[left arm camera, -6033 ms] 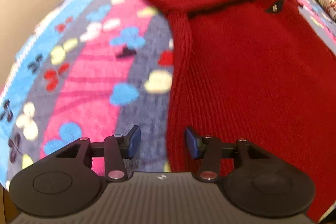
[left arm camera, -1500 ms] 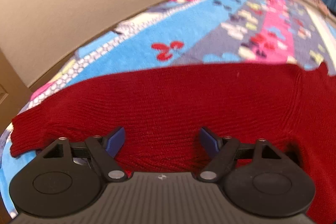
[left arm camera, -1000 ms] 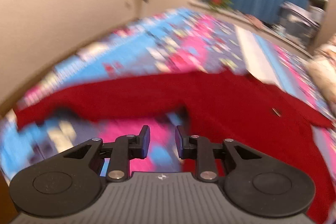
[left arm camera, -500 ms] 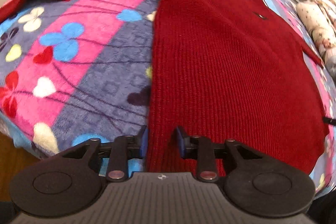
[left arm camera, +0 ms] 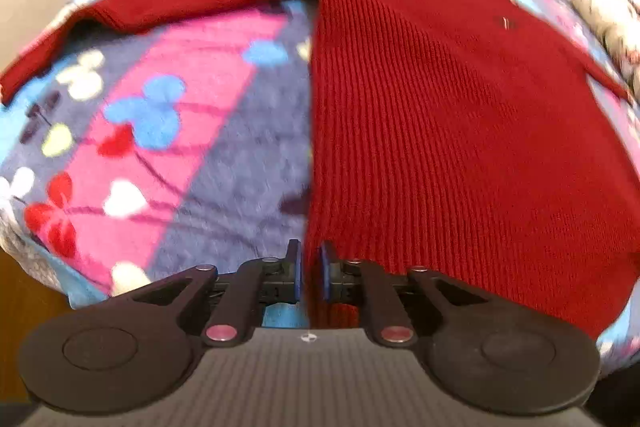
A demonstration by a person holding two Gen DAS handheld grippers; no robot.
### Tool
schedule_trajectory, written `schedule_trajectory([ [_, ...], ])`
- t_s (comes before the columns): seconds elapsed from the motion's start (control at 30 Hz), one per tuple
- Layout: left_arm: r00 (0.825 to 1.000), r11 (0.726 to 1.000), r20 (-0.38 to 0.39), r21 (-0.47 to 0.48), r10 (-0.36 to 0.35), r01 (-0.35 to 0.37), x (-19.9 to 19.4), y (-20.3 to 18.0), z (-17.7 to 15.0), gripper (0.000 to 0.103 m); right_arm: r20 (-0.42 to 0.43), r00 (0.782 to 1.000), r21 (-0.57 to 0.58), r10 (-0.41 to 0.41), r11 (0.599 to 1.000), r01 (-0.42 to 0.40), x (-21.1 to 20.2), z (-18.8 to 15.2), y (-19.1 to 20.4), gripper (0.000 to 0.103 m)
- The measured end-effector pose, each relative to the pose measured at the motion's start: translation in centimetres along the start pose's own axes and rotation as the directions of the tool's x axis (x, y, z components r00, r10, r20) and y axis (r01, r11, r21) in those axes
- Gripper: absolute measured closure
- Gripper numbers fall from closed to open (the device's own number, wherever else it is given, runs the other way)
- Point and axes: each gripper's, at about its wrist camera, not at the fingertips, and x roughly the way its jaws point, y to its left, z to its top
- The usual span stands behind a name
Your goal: Fold small clothes
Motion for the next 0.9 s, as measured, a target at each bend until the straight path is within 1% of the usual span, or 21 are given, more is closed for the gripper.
schedule_trajectory([
  [0.03,0.999,1.0,0.054,-0.008,0.005,-0.004,-0.8,0.1,0.2,0.088,0.026,1.0,0.023,0.004,1.0,-0.004,-0.4,0.3,0.0,0.096],
  [0.07,0.994,1.0,0.105,-0.005,0.012,-0.011,-1.5,0.0,0.4,0.088,0.062,0.998,0.034,-0.015,0.999,0.013,-1.0,0.6,0.1,0.096],
  [0.1,0.989,1.0,0.15,0.005,0.012,-0.013,-2.2,-0.2,0.5,0.088,0.106,0.993,0.024,-0.051,0.999,0.049,-1.7,0.7,0.4,0.091],
  [0.13,0.985,1.0,0.173,0.018,0.002,-0.005,-2.5,-0.5,0.7,0.088,0.154,0.985,0.006,-0.078,0.997,0.078,-2.3,0.9,0.8,0.089],
  [0.17,0.984,0.999,0.175,0.036,-0.022,0.016,-2.4,-0.9,0.8,0.088,0.197,0.978,-0.006,-0.075,0.997,0.077,-2.8,0.9,1.3,0.089],
  [0.2,0.986,0.998,0.163,0.048,-0.042,0.034,-2.2,-1.2,0.8,0.087,0.218,0.975,-0.008,-0.043,0.999,0.046,-2.9,1.1,1.4,0.089],
  [0.23,0.988,0.997,0.142,0.059,-0.054,0.046,-1.8,-1.6,0.7,0.081,0.224,0.975,-0.011,0.004,1.0,-0.002,-2.6,1.3,1.6,0.088],
  [0.27,0.993,0.996,0.102,0.073,-0.053,0.046,-1.1,-2.0,0.7,0.068,0.212,0.976,-0.024,0.054,0.998,-0.05,-2.4,1.4,2.0,0.087],
  [0.3,0.998,0.996,0.053,0.087,-0.035,0.03,-0.3,-2.4,0.5,0.061,0.187,0.979,-0.046,0.081,0.996,-0.073,-1.7,1.5,2.5,0.08],
  [0.33,1.0,0.995,-0.008,0.103,-0.006,0.006,0.7,-2.7,0.3,0.053,0.145,0.986,-0.074,0.08,0.995,-0.07,-0.9,1.3,3.0,0.076],
  [0.37,0.998,0.994,-0.06,0.113,0.018,-0.011,1.6,-2.7,0.0,0.052,0.076,0.996,-0.105,0.046,0.994,-0.038,0.4,1.1,3.6,0.071],
  [0.4,0.998,0.994,-0.064,0.107,0.016,-0.009,1.7,-2.7,-0.1,0.052,0.005,1.0,-0.13,-0.003,0.991,0.003,1.7,0.9,3.8,0.071],
  [0.43,0.999,0.994,-0.049,0.105,0.01,-0.005,1.4,-2.7,0.0,0.051,-0.021,0.999,-0.163,-0.043,0.986,0.039,2.5,0.6,4.1,0.071],
  [0.47,1.0,0.995,-0.019,0.103,-0.004,0.005,0.8,-2.7,0.2,0.049,-0.012,0.999,-0.184,-0.05,0.982,0.047,2.3,0.7,4.6,0.068],
  [0.57,0.999,0.996,0.033,0.094,-0.012,0.009,-0.3,-2.6,0.4,0.04,0.02,1.0,-0.117,-0.005,0.993,0.008,1.1,1.3,4.1,0.067],
  [0.6,0.999,0.995,0.044,0.095,-0.008,0.004,-0.5,-2.7,0.4,0.038,0.025,1.0,-0.11,-0.009,0.994,0.012,1.0,1.5,3.6,0.067],
  [0.67,0.998,0.995,0.06,0.095,0.006,-0.012,-0.6,-3.1,0.7,0.028,0.029,0.999,-0.117,-0.035,0.992,0.038,1.1,1.6,3.8,0.067],
  [0.73,0.996,0.995,0.085,0.094,0.015,-0.023,-0.9,-3.1,0.9,0.024,0.025,0.999,-0.113,-0.037,0.993,0.04,1.4,1.5,3.8,0.067],
  [0.8,0.993,0.995,0.116,0.087,0.03,-0.04,-1.1,-3.3,1.4,0.017,0.039,0.999,-0.116,-0.037,0.992,0.041,1.2,1.6,3.8,0.067],
  [0.9,0.988,0.996,0.147,0.066,0.052,-0.062,-1.5,-3.2,1.7,0.017,0.1,0.995,-0.104,-0.027,0.994,0.038,0.5,2.1,3.8,0.067],
])
